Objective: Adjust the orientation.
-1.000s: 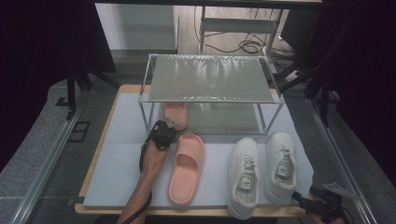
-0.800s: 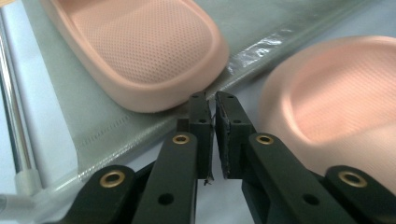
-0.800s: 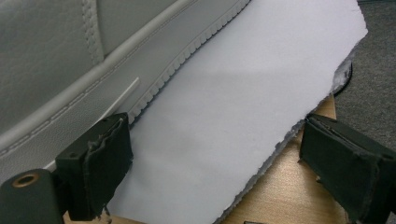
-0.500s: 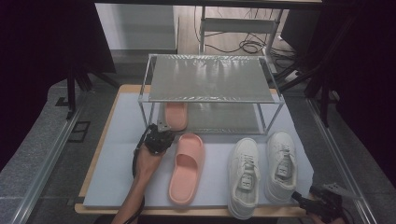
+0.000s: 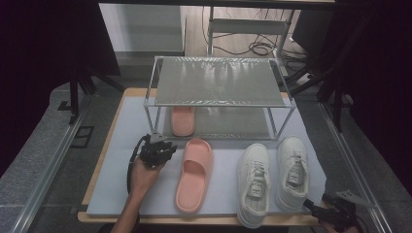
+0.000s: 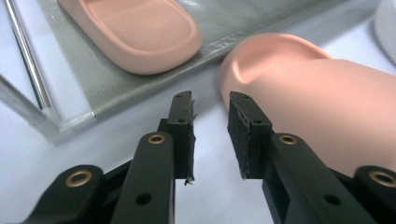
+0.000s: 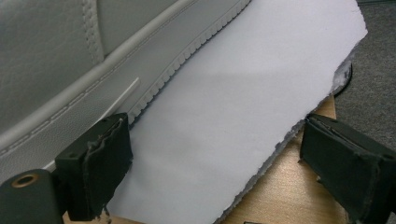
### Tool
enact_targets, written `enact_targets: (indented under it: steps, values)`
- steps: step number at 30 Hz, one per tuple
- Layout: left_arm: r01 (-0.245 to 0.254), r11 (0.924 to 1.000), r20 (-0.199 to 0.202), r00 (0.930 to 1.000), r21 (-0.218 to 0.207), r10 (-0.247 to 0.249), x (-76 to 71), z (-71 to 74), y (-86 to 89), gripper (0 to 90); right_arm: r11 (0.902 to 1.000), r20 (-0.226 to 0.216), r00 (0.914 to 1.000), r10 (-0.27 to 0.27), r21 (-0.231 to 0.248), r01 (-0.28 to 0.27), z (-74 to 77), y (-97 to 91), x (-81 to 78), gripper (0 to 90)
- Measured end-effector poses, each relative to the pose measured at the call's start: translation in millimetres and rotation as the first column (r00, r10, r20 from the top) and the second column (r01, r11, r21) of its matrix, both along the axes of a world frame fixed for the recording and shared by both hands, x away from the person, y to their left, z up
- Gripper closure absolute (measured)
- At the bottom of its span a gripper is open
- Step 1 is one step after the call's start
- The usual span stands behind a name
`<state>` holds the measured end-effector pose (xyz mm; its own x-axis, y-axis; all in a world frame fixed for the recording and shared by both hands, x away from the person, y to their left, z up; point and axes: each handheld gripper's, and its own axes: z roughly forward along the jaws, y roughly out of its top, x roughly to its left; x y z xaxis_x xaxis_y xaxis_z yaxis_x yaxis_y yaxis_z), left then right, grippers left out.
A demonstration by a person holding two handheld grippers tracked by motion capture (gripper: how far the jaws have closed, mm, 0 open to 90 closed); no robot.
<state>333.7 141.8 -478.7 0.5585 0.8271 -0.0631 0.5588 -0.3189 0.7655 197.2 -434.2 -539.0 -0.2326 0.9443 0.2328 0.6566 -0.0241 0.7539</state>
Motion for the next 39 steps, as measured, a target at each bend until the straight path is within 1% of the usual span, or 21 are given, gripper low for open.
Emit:
enact_targets:
  steps: [1, 2, 3, 5, 6, 7, 8, 9, 11, 14, 17, 18, 20, 25, 29, 30, 34, 36, 39]
  values:
    - [0.0, 1.0, 0.0, 1.0, 0.0, 0.0, 0.0, 0.0, 0.0, 70.0, 1.0, 0.0, 1.0, 0.0, 0.0, 0.0, 0.0, 0.0, 0.0, 8.8]
    - [0.0, 0.9999, 0.005, 1.0, -0.012, 0.0, -6.7, 2.0, 2.4, 69.6, 1.0, 0.0, 1.0, 0.0, 0.0, 0.0, 0.0, 0.0, 0.0, 8.8]
    - [0.0, 0.9999, 0.005, 1.0, -0.012, 0.0, -6.7, 2.0, 2.4, 69.1, 1.0, -0.001, 1.0, -0.001, 0.001, 0.001, 0.1, 0.1, 0.0, 8.8]
    - [0.003, 0.9996, 0.005, 1.0, -0.027, -0.003, -13.4, 4.0, 5.3, 68.2, 1.0, 0.0, 1.0, 0.0, 0.0, 0.0, 0.0, 0.0, 0.0, 8.8]
    - [0.006, 0.9993, 0.008, 0.9999, -0.037, -0.006, -20.2, 5.6, 7.6, 66.4, 1.0, -0.001, 1.0, -0.001, 0.001, 0.001, 0.1, 0.1, -0.1, 8.7]
    - [0.006, 0.9993, 0.008, 0.9999, -0.037, -0.006, -20.2, 5.6, 7.6, 65.8, 1.0, -0.001, 1.0, -0.001, 0.001, 0.001, 0.1, 0.1, -0.1, 8.7]
    - [0.012, 0.9989, 0.011, 0.9999, -0.046, -0.012, -27.4, 7.1, 9.1, 64.7, 1.0, -0.001, 1.0, -0.001, 0.001, 0.001, 0.0, 0.1, -0.1, 8.7]
    - [0.012, 0.9989, 0.011, 0.9999, -0.046, -0.012, -27.4, 7.1, 9.1, 63.8, 1.0, 0.0, 1.0, 0.0, 0.0, 0.0, -0.1, 0.1, -0.1, 8.7]
    - [0.016, 0.9982, 0.014, 0.9998, -0.058, -0.015, -34.6, 8.4, 10.4, 63.0, 1.0, 0.0, 1.0, -0.001, 0.0, 0.001, 0.0, 0.1, -0.1, 8.8]
    - [0.032, 0.9959, 0.014, 0.9994, -0.084, -0.031, -44.0, 8.8, 12.0, 58.9, 1.0, -0.001, 1.0, -0.003, 0.003, 0.003, 0.1, 0.4, -0.1, 8.7]
    - [0.048, 0.9919, 0.011, 0.9989, -0.118, -0.046, -54.8, 7.9, 11.6, 56.9, 1.0, -0.002, 1.0, -0.004, 0.003, 0.004, 0.1, 0.4, -0.1, 8.7]
    - [0.048, 0.9919, 0.011, 0.9989, -0.118, -0.046, -54.8, 7.9, 11.6, 56.1, 1.0, -0.002, 1.0, -0.004, 0.003, 0.004, 0.1, 0.5, -0.1, 8.7]
    - [0.057, 0.9891, 0.009, 0.9984, -0.136, -0.057, -59.8, 7.0, 9.2, 55.2, 1.0, -0.002, 1.0, -0.004, 0.003, 0.004, 0.1, 0.5, -0.1, 8.7]
    - [0.073, 0.9868, 0.0, 0.9973, -0.145, -0.074, -60.9, 3.4, 1.5, 53.3, 1.0, 0.0, 1.0, -0.005, 0.001, 0.005, 0.0, 0.5, 0.0, 8.6]
    - [0.082, 0.9863, -0.013, 0.9963, -0.143, -0.085, -57.2, -2.6, -8.4, 52.5, 1.0, 0.0, 1.0, -0.005, 0.001, 0.005, 0.0, 0.5, -0.1, 8.6]
    - [0.084, 0.986, -0.02, 0.996, -0.144, -0.087, -54.4, -6.1, -12.8, 52.4, 1.0, 0.0, 1.0, -0.004, 0.001, 0.004, -0.1, 0.5, 0.0, 8.6]
    - [0.079, 0.9864, -0.027, 0.9962, -0.144, -0.083, -50.4, -10.8, -18.0, 52.5, 1.0, -0.001, 1.0, -0.005, 0.002, 0.005, 0.0, 0.6, -0.1, 8.6]
    - [0.064, 0.9883, -0.029, 0.9972, -0.138, -0.069, -47.1, -14.4, -21.6, 53.1, 1.0, 0.0, 1.0, -0.004, 0.002, 0.004, -0.1, 0.5, -0.1, 8.6]
    - [0.056, 0.9879, -0.034, 0.9975, -0.145, -0.062, -44.8, -16.4, -23.0, 54.0, 1.0, -0.001, 1.0, -0.005, 0.003, 0.005, 0.0, 0.6, -0.1, 8.6]
